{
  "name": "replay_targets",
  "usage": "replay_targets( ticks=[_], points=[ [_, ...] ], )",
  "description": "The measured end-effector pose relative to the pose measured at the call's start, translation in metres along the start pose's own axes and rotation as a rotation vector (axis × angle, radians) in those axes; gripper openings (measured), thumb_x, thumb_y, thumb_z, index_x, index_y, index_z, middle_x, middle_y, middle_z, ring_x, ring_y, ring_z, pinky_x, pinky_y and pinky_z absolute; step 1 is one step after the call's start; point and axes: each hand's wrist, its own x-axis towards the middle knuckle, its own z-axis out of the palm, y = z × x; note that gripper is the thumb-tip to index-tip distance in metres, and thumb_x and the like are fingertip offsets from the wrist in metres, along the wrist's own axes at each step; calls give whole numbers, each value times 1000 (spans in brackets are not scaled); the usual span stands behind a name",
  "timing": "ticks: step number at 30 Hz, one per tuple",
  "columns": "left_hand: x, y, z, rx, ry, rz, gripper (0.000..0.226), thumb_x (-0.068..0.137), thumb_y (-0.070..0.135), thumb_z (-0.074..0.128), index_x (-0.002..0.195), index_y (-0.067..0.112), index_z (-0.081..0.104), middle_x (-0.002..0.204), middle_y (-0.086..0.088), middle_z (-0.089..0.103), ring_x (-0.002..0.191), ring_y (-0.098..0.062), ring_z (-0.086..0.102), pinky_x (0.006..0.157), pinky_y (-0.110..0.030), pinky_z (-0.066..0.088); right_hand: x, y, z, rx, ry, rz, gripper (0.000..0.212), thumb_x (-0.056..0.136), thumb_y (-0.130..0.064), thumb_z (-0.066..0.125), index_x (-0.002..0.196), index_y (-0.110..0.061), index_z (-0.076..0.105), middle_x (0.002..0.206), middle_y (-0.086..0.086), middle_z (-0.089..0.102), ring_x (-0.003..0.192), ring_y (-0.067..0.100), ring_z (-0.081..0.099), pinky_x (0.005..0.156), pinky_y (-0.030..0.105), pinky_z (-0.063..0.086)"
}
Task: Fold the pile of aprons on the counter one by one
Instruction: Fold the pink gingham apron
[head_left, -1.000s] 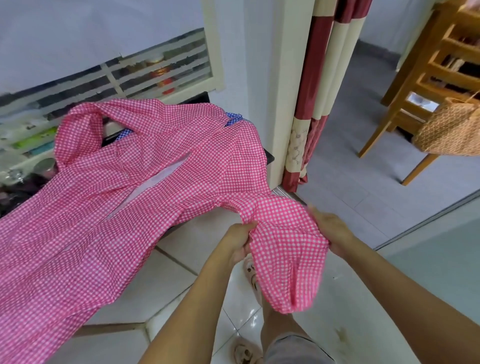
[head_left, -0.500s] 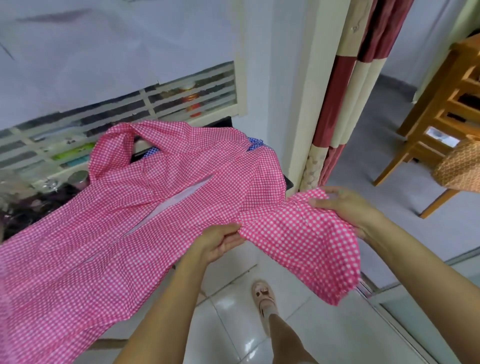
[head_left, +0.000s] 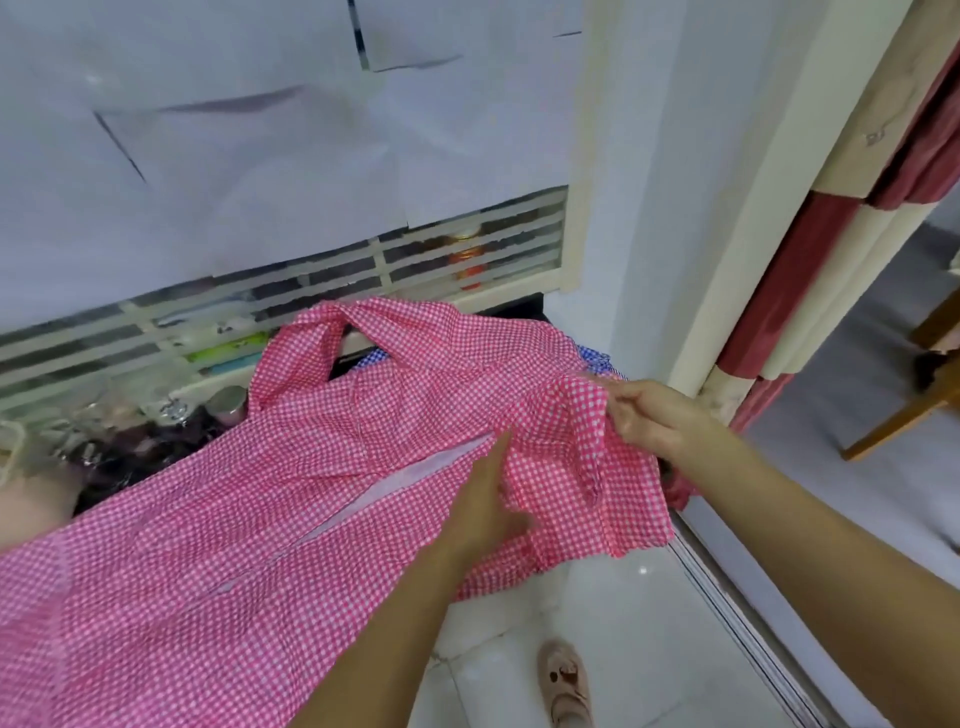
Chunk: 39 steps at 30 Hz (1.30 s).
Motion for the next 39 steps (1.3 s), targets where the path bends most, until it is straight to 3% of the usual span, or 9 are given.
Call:
replay_targets(
  ticks=[8,11,13,16,20,26,31,37,39],
  points=[
    [90,-20,6,-263,87,-389,48,81,23,76,122,5,59,121,-7,65,96,-12,59,79,-12,42,95,-33,-7,-246,63,66,32,85,5,51,114,-3,64,111,14,63,76,19,61,71,29,56],
    [108,-34,11,-129,8,-475,43,84,18,72,123,4,60,121,-9,63,105,-20,60,78,-15,39,123,-43,-25,-713,233,86,40,86,12,46,118,-4,63,123,9,54,83,18,61,59,20,55],
    [120,-38,8,-152,-29,-529,34,88,24,68,113,1,63,112,-11,64,96,-18,63,73,-19,43,132,-46,-34,-1249,240,5,44,88,2,57,126,-19,58,129,2,56,103,16,61,86,19,51],
    [132,-37,-3,-673,-123,-691,17,93,24,62,92,6,62,84,-9,63,60,-9,62,58,-22,51,144,-52,-49,-1714,116,-26,55,78,-3,69,121,-35,58,138,-1,50,116,15,54,108,28,36],
    [146,-26,-25,-1243,-142,-793,24,95,17,53,94,0,70,88,-10,69,77,-20,62,77,-32,53,160,-65,-41,-1838,199,-289,27,87,-19,64,114,-23,68,126,8,55,104,22,57,101,33,39],
    [169,-18,-48,-729,-76,-761,15,97,15,52,85,10,60,72,-2,64,60,-13,60,55,-24,51,188,-64,-45,-2172,-153,-639,71,74,-33,77,138,-32,46,153,9,27,139,33,26,113,54,19],
    [153,-54,-39,-296,-162,-674,8,89,19,66,84,13,65,80,-2,66,72,-14,61,68,-24,52,194,-46,-64,-2345,-578,-857,20,80,-35,56,93,-32,71,139,3,52,130,28,42,108,51,23],
    [110,-97,-55,335,188,-419,12,77,15,70,89,19,68,88,1,68,83,-17,64,75,-27,47,201,-53,-27,-1663,-86,-386,29,93,-35,55,74,-14,62,70,-3,59,64,12,53,66,27,42],
    [96,-108,-59,430,230,-451,16,76,21,68,92,19,68,94,-4,68,86,-24,64,75,-31,46,207,-59,-10,-1442,72,-332,46,97,-44,42,95,-4,64,84,6,63,76,21,58,74,29,45]
  ],
)
